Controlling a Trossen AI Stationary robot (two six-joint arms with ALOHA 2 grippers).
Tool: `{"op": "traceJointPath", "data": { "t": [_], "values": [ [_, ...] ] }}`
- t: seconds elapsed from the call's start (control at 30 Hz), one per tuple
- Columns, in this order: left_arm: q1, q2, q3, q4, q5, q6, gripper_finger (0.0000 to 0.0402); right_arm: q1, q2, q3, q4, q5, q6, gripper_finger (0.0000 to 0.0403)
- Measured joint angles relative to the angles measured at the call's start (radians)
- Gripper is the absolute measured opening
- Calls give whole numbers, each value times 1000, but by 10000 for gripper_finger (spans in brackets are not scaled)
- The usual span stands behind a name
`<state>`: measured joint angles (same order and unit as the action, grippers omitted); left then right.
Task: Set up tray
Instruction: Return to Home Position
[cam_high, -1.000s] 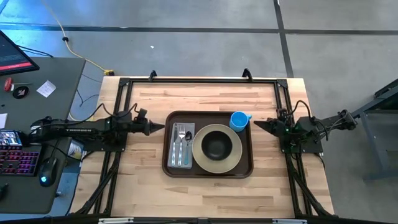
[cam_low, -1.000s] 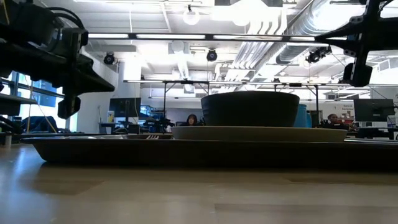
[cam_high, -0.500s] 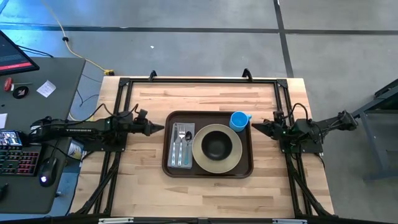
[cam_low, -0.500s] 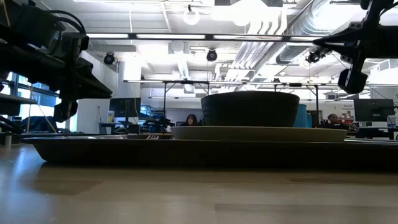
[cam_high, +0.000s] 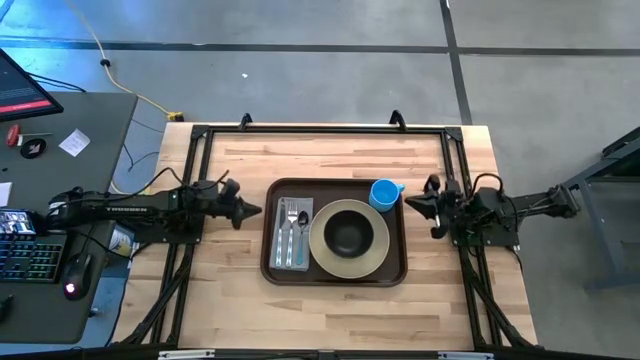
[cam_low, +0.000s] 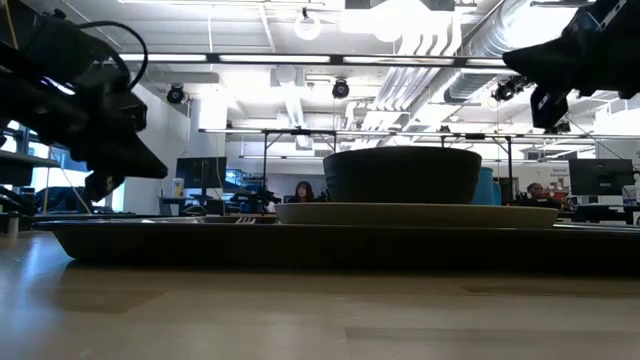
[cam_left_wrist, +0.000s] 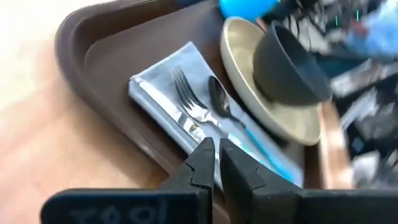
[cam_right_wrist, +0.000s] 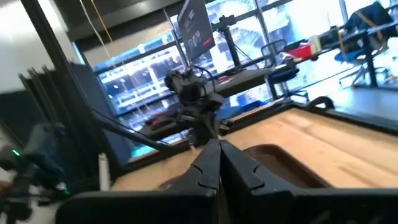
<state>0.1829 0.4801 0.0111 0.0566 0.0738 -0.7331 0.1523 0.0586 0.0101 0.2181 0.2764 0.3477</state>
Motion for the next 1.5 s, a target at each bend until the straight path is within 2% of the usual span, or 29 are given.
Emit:
{"op": "traceJointPath", "data": {
  "t": [0.17,0.3,0.37,0.57,1.27,1.5],
  "values": [
    [0,0,19,4,29,331,58,-3,0,0,-70,-7,-78,0],
    [0,-1,31,126,23,539,58,-3,0,0,-154,-50,-43,0],
    [0,0,31,184,16,597,58,-3,2,0,-163,-75,-52,0],
    [0,0,33,269,-14,625,58,-2,2,0,-160,-65,-124,0],
    [-4,-2,35,113,-16,624,58,-2,3,0,-157,-62,-122,0],
    [-13,-164,6,38,-20,624,58,-2,8,1,-168,-64,-121,0]
  ]
}}
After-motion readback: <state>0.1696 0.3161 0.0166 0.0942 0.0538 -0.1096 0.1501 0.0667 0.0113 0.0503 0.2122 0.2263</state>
